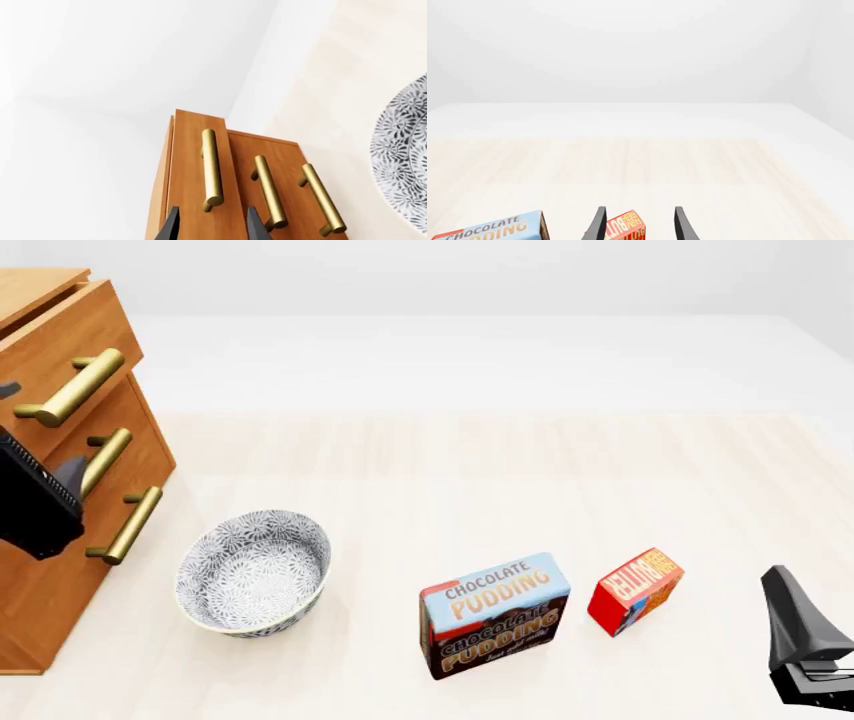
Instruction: Put the butter at the back in the top drawer of the cabinet and close it.
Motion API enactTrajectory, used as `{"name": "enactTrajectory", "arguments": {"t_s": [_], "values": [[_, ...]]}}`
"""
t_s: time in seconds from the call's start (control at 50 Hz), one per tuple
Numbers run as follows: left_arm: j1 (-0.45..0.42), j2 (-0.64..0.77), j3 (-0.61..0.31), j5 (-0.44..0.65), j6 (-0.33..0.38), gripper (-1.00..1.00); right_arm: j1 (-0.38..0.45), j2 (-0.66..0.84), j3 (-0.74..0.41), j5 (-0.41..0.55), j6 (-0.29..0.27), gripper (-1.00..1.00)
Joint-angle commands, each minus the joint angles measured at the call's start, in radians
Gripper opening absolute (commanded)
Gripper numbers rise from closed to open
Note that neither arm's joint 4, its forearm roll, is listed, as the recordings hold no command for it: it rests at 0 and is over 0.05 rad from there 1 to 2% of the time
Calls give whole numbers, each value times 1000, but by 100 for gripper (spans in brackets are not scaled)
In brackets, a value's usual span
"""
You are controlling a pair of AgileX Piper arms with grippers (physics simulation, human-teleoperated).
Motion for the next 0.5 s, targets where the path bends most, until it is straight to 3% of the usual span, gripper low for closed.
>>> {"name": "enactTrajectory", "arguments": {"t_s": [0.02,0.5], "values": [[16,12,2,-13,1,100,0,0,0,0,0,100],[24,56,-7,-45,3,100,0,0,0,0,0,100]]}}
